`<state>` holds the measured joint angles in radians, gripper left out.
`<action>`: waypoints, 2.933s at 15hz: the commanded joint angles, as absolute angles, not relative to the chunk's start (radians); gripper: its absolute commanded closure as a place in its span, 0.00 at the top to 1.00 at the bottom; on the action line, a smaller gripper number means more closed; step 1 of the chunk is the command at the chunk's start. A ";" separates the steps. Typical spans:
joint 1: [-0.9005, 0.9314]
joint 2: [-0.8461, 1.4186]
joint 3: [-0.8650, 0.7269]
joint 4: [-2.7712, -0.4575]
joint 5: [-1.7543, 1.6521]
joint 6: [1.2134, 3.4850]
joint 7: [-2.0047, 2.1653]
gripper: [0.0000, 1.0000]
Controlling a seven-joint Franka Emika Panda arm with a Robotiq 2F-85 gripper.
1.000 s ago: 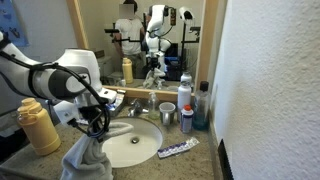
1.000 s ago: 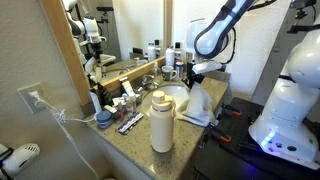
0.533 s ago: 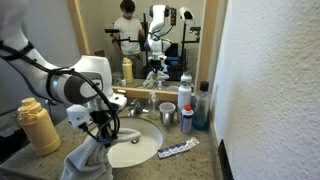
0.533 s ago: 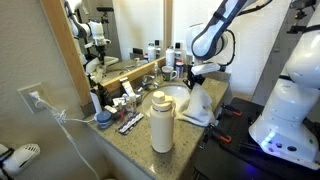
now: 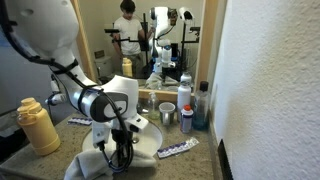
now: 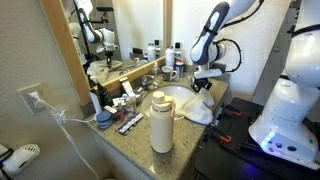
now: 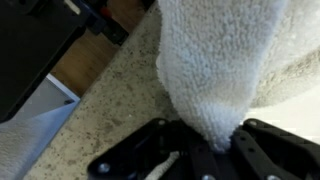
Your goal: Take the towel hanging to the wall and use it to wipe the counter
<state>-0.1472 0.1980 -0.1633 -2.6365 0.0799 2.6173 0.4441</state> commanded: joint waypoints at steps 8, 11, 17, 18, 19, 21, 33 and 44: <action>-0.221 0.381 -0.162 -2.514 0.274 2.283 0.209 0.03; -0.236 0.490 -0.133 -2.427 0.311 2.197 0.086 0.03; -0.225 0.656 -0.054 -2.260 0.319 2.001 -0.067 0.03; -0.224 0.677 -0.044 -2.233 0.312 1.960 -0.089 0.03; -0.218 0.686 -0.030 -2.217 0.309 1.919 -0.105 0.03; -0.212 0.716 -0.004 -2.180 0.298 1.838 -0.145 0.03; -0.135 0.582 -0.115 -2.342 0.291 1.947 0.062 0.03; -0.194 0.367 -0.238 -2.598 0.305 2.321 0.102 0.03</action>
<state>-0.1736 0.4209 -0.2268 -2.5334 0.2970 2.1761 0.0814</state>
